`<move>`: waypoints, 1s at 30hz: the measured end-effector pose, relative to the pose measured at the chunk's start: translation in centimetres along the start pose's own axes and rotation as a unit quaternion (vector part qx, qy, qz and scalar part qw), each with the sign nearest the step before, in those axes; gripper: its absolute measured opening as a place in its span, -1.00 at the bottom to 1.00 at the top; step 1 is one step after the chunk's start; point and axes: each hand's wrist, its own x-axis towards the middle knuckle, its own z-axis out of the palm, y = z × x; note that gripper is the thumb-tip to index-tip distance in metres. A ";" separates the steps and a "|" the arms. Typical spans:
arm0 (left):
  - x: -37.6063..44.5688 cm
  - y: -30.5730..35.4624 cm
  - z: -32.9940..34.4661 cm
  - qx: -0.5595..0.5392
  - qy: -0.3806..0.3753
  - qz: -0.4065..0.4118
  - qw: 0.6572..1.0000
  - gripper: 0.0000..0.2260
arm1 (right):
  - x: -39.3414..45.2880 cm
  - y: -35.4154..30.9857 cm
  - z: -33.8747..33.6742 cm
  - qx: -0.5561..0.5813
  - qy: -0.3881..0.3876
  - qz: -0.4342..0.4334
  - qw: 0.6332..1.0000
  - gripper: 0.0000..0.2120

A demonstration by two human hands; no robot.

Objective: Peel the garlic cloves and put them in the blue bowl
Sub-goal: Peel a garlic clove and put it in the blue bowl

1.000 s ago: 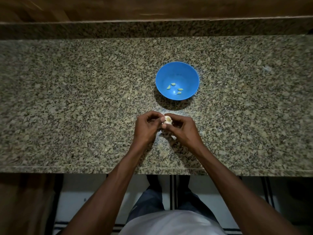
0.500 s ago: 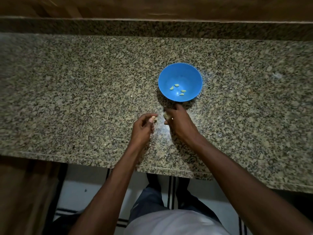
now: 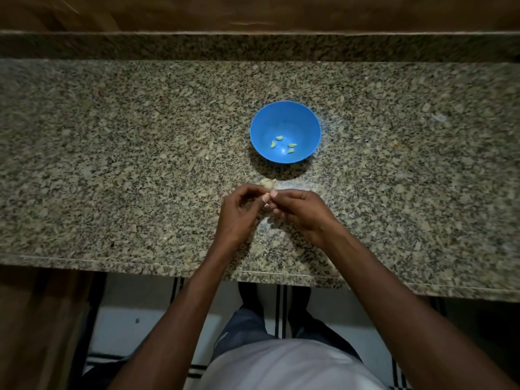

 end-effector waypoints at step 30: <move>1.3 -5.0 -2.4 0.336 -0.001 0.086 0.938 -0.64 | 2.6 1.5 -0.7 -0.683 0.097 -0.276 0.669 -0.75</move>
